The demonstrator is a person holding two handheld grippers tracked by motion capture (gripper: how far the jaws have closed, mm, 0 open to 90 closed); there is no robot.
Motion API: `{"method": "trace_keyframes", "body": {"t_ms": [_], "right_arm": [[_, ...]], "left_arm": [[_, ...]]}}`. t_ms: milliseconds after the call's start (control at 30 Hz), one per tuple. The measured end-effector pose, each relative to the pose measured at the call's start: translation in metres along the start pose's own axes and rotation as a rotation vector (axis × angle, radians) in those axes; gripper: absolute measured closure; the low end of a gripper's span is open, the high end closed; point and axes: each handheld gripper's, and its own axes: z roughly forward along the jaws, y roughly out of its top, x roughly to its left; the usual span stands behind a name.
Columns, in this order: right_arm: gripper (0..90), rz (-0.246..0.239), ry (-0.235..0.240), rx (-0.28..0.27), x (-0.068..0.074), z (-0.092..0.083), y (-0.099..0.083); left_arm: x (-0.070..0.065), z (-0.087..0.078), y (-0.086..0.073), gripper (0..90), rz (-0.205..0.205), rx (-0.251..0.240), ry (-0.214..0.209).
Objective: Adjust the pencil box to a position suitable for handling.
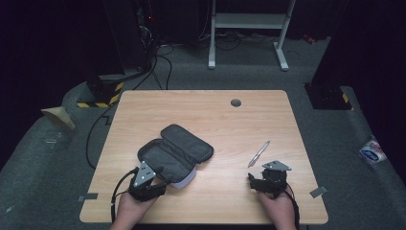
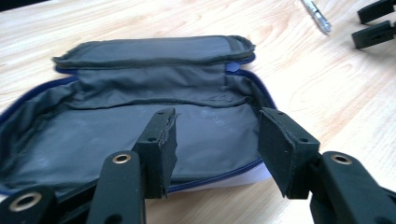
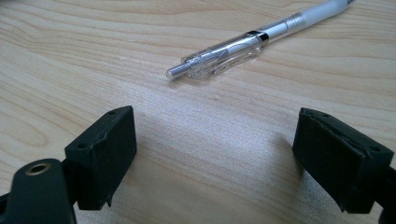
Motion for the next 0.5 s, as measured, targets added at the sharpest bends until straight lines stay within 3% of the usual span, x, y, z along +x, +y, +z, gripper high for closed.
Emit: {"method": "trace_keyframes", "body": {"t_ms": [267, 500], "right_arm": [[13.2, 0.0, 0.0, 0.0, 0.0, 0.0, 0.0], [13.2, 0.0, 0.0, 0.0, 0.0, 0.0, 0.0]], "left_arm": [[-0.014, 0.014, 0.003, 48.2, 0.012, 0.019, -0.037], [-0.027, 0.028, 0.005, 54.9, 0.032, 0.046, -0.057]]}}
